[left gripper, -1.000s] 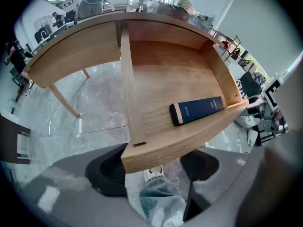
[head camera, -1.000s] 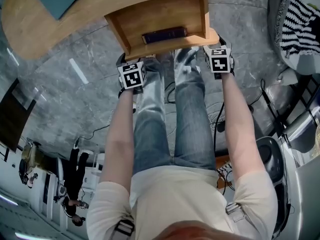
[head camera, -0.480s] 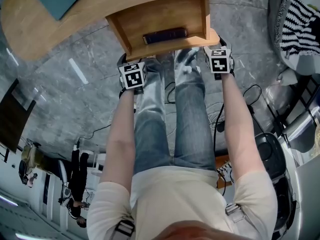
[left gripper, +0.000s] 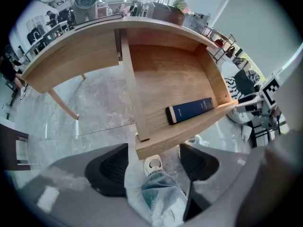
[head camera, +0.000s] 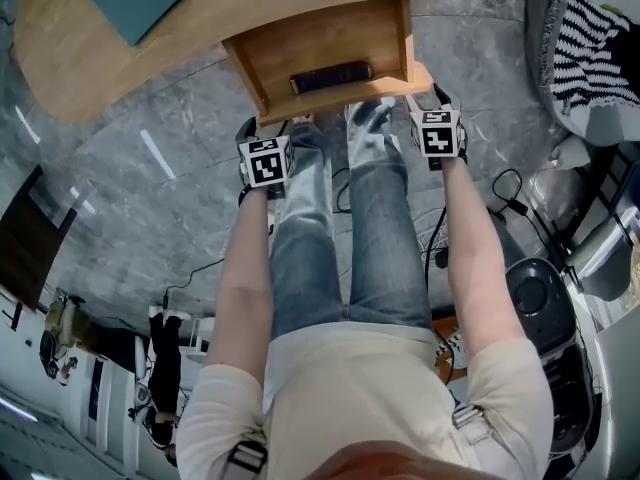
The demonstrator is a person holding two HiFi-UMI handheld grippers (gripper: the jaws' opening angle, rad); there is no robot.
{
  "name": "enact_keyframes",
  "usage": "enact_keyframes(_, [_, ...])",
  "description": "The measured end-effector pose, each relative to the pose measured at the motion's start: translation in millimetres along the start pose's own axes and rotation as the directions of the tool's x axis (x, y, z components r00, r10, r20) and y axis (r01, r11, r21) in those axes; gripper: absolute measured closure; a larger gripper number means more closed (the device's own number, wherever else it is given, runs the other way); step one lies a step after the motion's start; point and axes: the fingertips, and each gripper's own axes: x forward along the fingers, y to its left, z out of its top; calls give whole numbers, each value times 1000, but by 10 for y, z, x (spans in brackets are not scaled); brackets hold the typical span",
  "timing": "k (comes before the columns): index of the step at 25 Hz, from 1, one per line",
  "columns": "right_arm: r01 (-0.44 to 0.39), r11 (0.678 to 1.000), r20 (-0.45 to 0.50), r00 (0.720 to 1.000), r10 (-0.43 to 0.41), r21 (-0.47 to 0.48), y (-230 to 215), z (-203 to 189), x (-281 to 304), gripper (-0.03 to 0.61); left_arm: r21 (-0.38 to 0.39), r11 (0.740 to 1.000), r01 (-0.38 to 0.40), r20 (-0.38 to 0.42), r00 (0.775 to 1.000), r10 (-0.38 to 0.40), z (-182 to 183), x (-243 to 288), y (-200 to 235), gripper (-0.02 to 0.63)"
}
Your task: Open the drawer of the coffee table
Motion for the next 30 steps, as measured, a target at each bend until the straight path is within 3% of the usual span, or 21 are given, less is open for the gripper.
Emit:
enact_keyframes(6, [13, 999, 42, 999, -14, 30, 74, 169, -400, 380, -53, 998, 36, 66, 997, -33, 203, -396, -49, 288])
enact_keyframes(14, [19, 998, 140, 990, -28, 62, 418, 603, -1056, 573, -70, 997, 43, 181, 983, -30, 580, -1128, -42, 520])
enact_keyframes(17, [7, 997, 193, 981, -23, 81, 589, 748, -1366, 575, -29, 998, 59, 218, 975, -51, 685, -1409, -88, 531])
enact_keyframes(21, [-22, 995, 286, 958, -6, 95, 789, 937, -1863, 575, -14, 996, 84, 244, 966, -78, 798, -1779, -168, 612])
enact_keyframes(30, [-122, 980, 492, 870, 30, 155, 1371, 1303, -2925, 575, 45, 982, 182, 358, 915, -186, 1096, -2727, -418, 612])
